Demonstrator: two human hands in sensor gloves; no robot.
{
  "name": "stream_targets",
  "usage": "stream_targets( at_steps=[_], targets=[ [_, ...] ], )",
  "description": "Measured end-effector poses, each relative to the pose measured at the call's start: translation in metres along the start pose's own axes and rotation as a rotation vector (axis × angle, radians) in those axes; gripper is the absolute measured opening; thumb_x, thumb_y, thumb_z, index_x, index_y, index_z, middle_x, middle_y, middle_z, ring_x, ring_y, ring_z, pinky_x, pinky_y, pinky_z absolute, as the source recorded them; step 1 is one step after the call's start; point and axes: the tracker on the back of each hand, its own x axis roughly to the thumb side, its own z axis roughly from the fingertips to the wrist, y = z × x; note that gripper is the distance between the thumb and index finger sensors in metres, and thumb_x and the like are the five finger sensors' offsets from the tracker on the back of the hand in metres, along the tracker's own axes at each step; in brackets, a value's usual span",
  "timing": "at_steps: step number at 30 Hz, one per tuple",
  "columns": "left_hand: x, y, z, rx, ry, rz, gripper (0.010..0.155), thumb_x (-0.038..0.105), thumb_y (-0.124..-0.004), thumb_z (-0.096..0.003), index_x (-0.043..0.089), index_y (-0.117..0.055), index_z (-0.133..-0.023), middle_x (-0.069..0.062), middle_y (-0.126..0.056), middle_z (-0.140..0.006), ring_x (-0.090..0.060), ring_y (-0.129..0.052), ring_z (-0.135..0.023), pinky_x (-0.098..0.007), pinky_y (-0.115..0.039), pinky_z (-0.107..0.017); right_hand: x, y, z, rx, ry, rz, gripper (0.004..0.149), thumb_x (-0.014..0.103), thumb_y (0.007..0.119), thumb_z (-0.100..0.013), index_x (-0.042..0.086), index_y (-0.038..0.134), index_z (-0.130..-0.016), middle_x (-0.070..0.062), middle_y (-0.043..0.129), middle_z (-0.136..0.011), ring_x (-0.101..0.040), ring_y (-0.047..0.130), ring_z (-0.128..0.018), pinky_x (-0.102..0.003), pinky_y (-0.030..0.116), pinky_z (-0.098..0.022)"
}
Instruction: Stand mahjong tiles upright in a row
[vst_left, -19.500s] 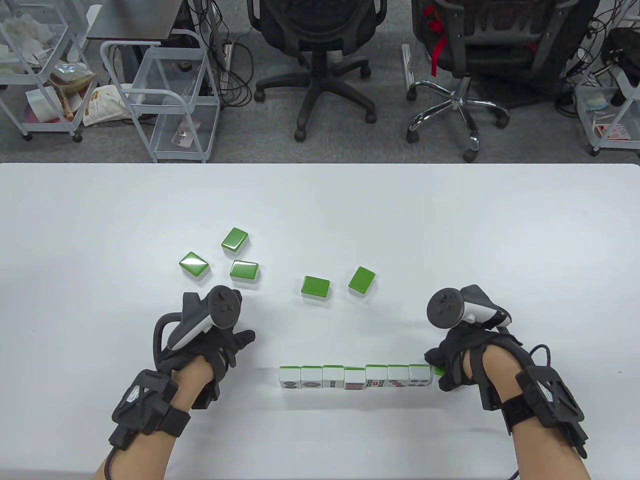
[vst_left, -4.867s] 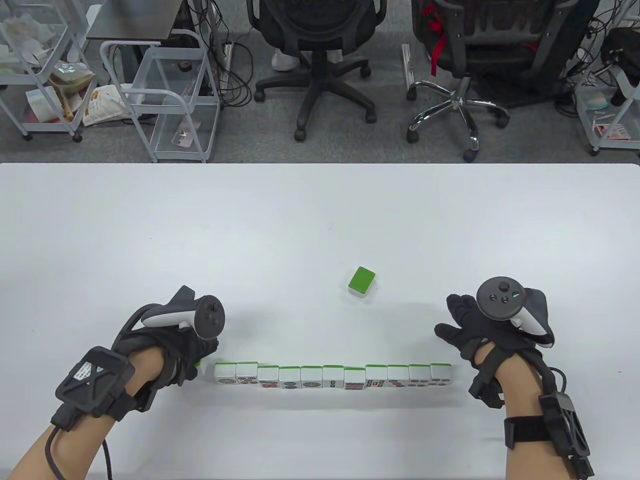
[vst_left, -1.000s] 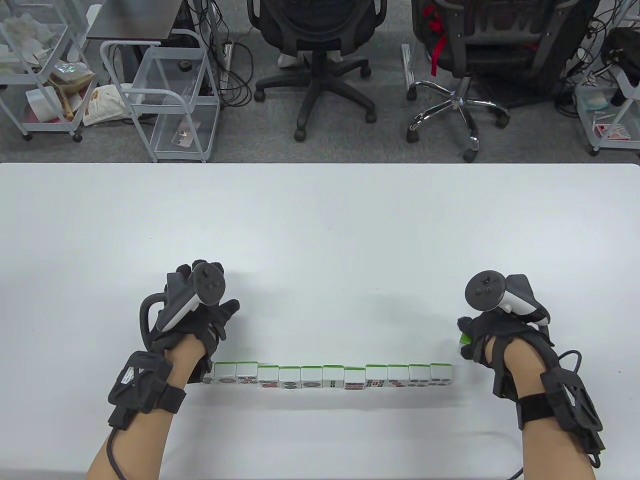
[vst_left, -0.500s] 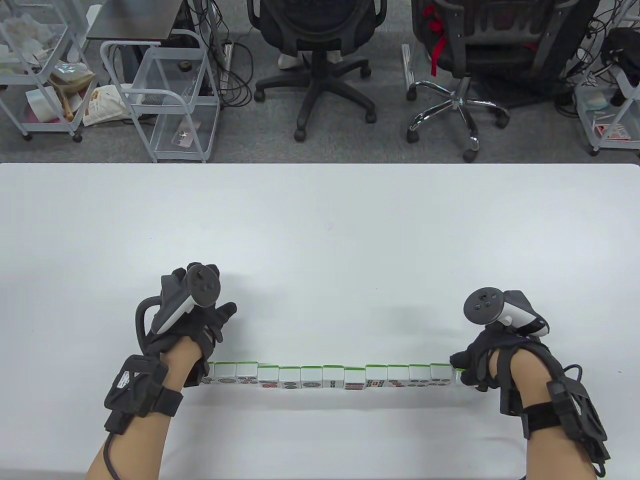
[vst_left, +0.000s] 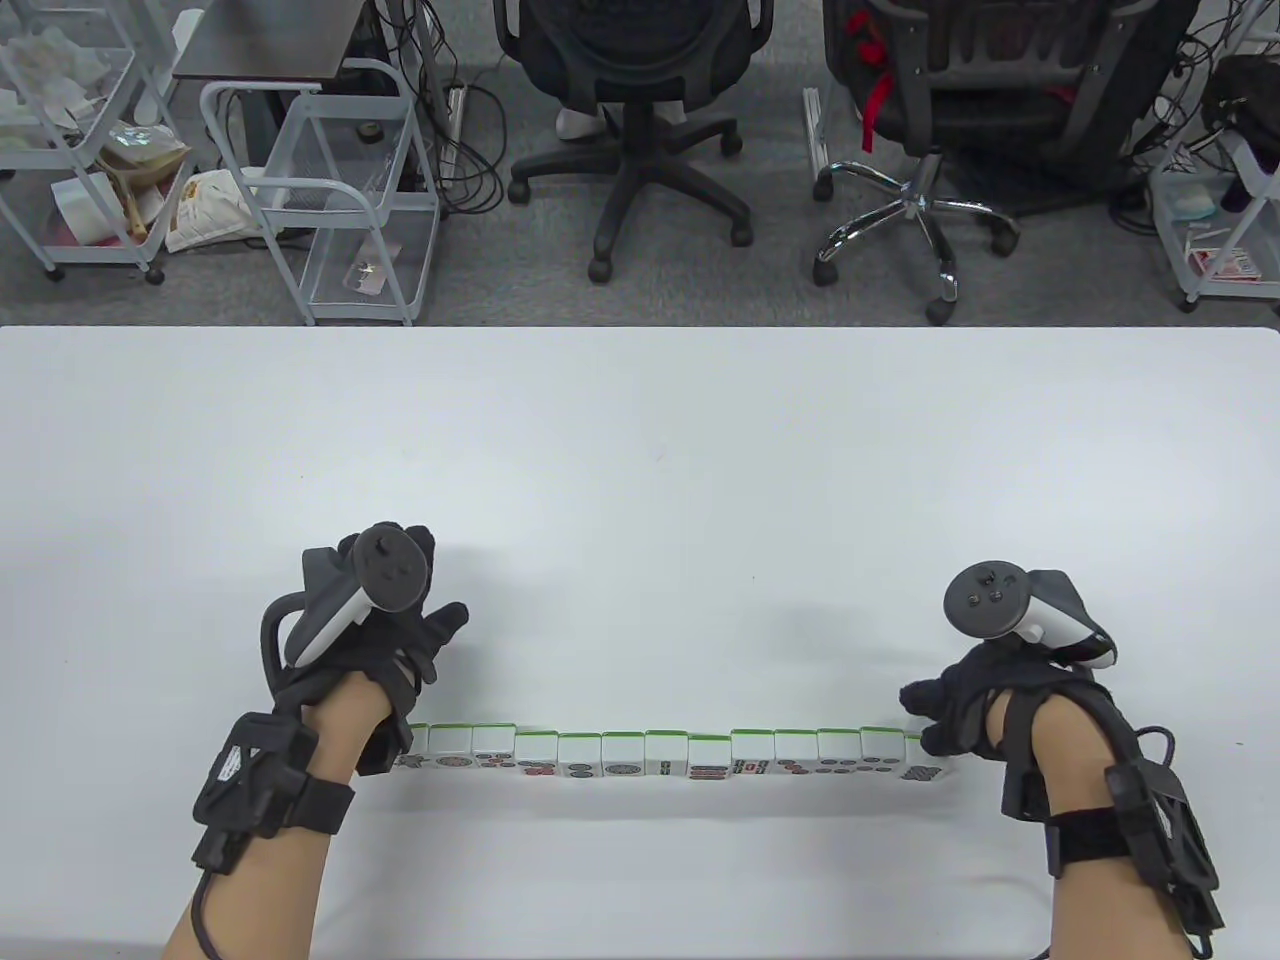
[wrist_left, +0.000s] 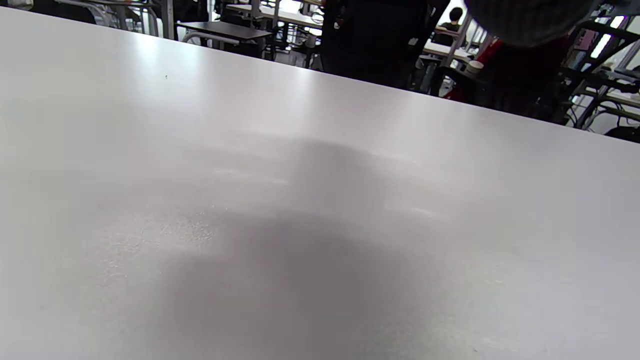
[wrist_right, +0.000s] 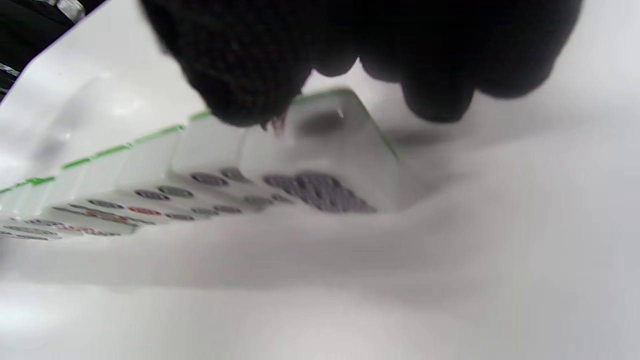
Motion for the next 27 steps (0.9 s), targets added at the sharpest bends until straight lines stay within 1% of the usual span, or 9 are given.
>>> stream_targets(
  at_steps=[2, 4, 7, 11, 14, 17, 20, 22, 27],
  targets=[
    [0.003, 0.007, 0.001, 0.011, -0.013, 0.047, 0.085, 0.065, -0.066, -0.0303, 0.035, -0.025, -0.099, 0.001, -0.023, -0.114, -0.037, -0.028, -0.108, -0.058, -0.041, -0.077, 0.014, -0.009, 0.005, -0.079, 0.001, 0.036, 0.066, 0.029, 0.084, -0.033, 0.006, 0.065, -0.092, -0.027, 0.06, -0.098, -0.052, 0.077, -0.079, -0.059, 0.071, -0.051],
    [0.009, 0.014, 0.001, 0.018, -0.019, 0.089, 0.085, 0.065, -0.066, -0.0304, 0.035, -0.025, -0.099, 0.001, -0.023, -0.114, -0.037, -0.028, -0.108, -0.059, -0.041, -0.077, 0.034, -0.019, 0.007, -0.204, 0.018, 0.096, 0.067, 0.035, 0.076, -0.037, 0.007, 0.058, -0.095, -0.028, 0.05, -0.101, -0.058, 0.063, -0.086, -0.064, 0.063, -0.056],
    [0.02, 0.023, -0.001, 0.007, -0.022, 0.105, 0.086, 0.067, -0.065, -0.03, 0.037, -0.025, -0.1, 0.002, -0.023, -0.115, -0.043, -0.028, -0.108, -0.062, -0.037, -0.076, 0.061, -0.028, 0.002, -0.316, -0.009, 0.126, 0.073, 0.042, 0.073, -0.037, 0.009, 0.048, -0.097, -0.028, 0.04, -0.104, -0.062, 0.045, -0.091, -0.069, 0.052, -0.059],
    [0.027, 0.03, -0.009, -0.041, 0.0, 0.192, 0.091, 0.073, -0.063, -0.0284, 0.039, -0.018, -0.099, 0.001, -0.012, -0.114, -0.049, -0.017, -0.106, -0.07, -0.023, -0.07, 0.096, -0.031, -0.02, -0.429, -0.048, 0.12, 0.081, 0.048, 0.07, -0.036, 0.011, 0.034, -0.099, -0.027, 0.021, -0.104, -0.06, 0.017, -0.09, -0.074, 0.035, -0.059],
    [0.029, 0.025, -0.015, -0.021, 0.003, 0.218, 0.089, 0.075, -0.062, -0.0272, 0.046, -0.017, -0.099, 0.003, -0.007, -0.113, -0.047, -0.009, -0.105, -0.07, -0.018, -0.069, 0.106, -0.024, -0.043, -0.487, -0.059, 0.115, 0.084, 0.05, 0.069, -0.035, 0.011, 0.031, -0.098, -0.026, 0.017, -0.103, -0.059, 0.012, -0.089, -0.075, 0.03, -0.058],
    [0.028, 0.01, -0.02, -0.02, -0.006, 0.211, 0.085, 0.074, -0.062, -0.0275, 0.051, -0.021, -0.098, 0.005, -0.008, -0.113, -0.043, -0.009, -0.107, -0.069, -0.017, -0.07, 0.109, -0.009, -0.063, -0.46, -0.069, 0.099, 0.085, 0.051, 0.069, -0.035, 0.011, 0.03, -0.098, -0.026, 0.017, -0.102, -0.059, 0.013, -0.088, -0.075, 0.029, -0.058],
    [0.025, -0.004, -0.026, -0.054, 0.019, 0.173, 0.088, 0.073, -0.063, -0.0277, 0.044, -0.02, -0.099, 0.003, -0.011, -0.113, -0.042, -0.011, -0.107, -0.067, -0.019, -0.071, 0.11, 0.004, -0.074, -0.407, -0.07, 0.109, 0.086, 0.052, 0.069, -0.034, 0.01, 0.029, -0.098, -0.026, 0.015, -0.102, -0.059, 0.011, -0.088, -0.075, 0.026, -0.057],
    [0.024, -0.009, -0.025, -0.039, 0.018, 0.135, 0.088, 0.073, -0.063, -0.0276, 0.042, -0.022, -0.099, 0.003, -0.014, -0.114, -0.041, -0.013, -0.107, -0.067, -0.021, -0.072, 0.11, 0.008, -0.076, -0.378, -0.063, 0.116, 0.086, 0.053, 0.068, -0.035, 0.01, 0.027, -0.098, -0.026, 0.014, -0.102, -0.059, 0.01, -0.088, -0.075, 0.026, -0.057],
    [0.021, -0.011, -0.023, -0.048, 0.012, 0.173, 0.088, 0.072, -0.063, -0.0281, 0.041, -0.022, -0.099, 0.003, -0.015, -0.114, -0.04, -0.014, -0.108, -0.066, -0.022, -0.072, 0.11, 0.009, -0.076, -0.399, -0.073, 0.083, 0.086, 0.053, 0.068, -0.035, 0.01, 0.028, -0.098, -0.027, 0.015, -0.102, -0.06, 0.011, -0.088, -0.075, 0.026, -0.057]
  ],
)
